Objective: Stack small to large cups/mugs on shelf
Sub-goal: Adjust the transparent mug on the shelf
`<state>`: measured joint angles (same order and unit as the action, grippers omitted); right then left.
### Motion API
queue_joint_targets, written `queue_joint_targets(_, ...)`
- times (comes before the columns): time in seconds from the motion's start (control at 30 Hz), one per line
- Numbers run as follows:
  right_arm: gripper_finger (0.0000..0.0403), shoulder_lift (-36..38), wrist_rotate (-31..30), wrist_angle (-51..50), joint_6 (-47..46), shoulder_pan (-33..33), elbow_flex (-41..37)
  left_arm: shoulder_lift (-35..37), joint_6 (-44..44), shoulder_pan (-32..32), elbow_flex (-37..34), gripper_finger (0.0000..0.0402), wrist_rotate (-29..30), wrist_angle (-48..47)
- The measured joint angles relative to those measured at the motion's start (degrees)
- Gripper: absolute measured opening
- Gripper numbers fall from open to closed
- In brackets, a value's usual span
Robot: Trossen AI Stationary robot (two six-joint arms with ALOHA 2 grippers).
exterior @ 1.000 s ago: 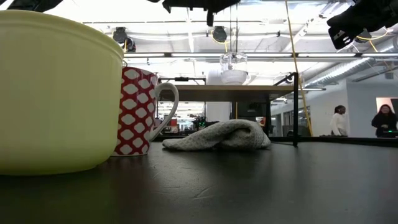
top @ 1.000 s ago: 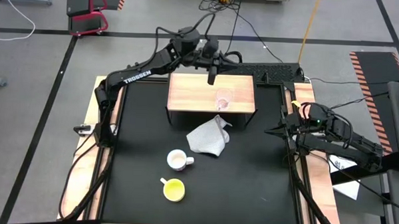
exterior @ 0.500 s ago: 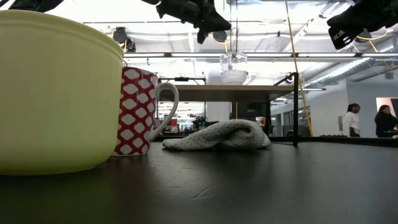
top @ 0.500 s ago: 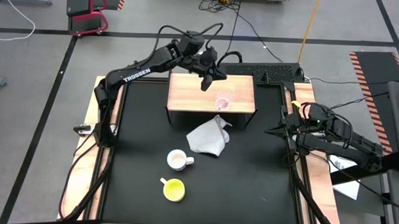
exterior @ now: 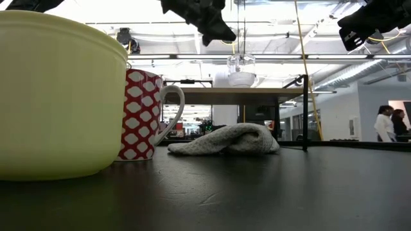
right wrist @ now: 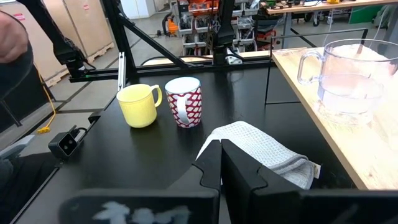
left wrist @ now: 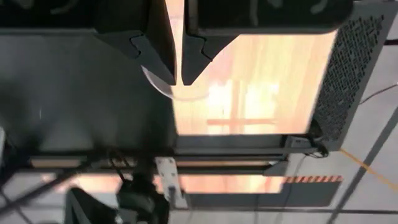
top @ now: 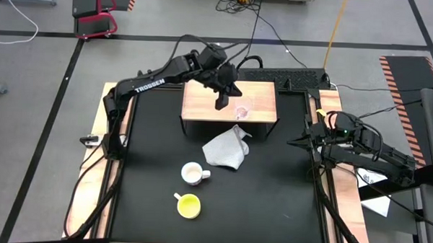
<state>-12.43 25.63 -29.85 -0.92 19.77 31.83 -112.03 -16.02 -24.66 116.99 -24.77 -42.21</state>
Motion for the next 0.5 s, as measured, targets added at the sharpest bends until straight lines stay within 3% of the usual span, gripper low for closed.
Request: queue_joint_targets(0.5, 0.0000, 0.0, 0.0, 0.0, 0.0, 0.0, 0.0, 0.0, -6.8, 1.7, 0.0, 0.0026, 4.2, -6.7)
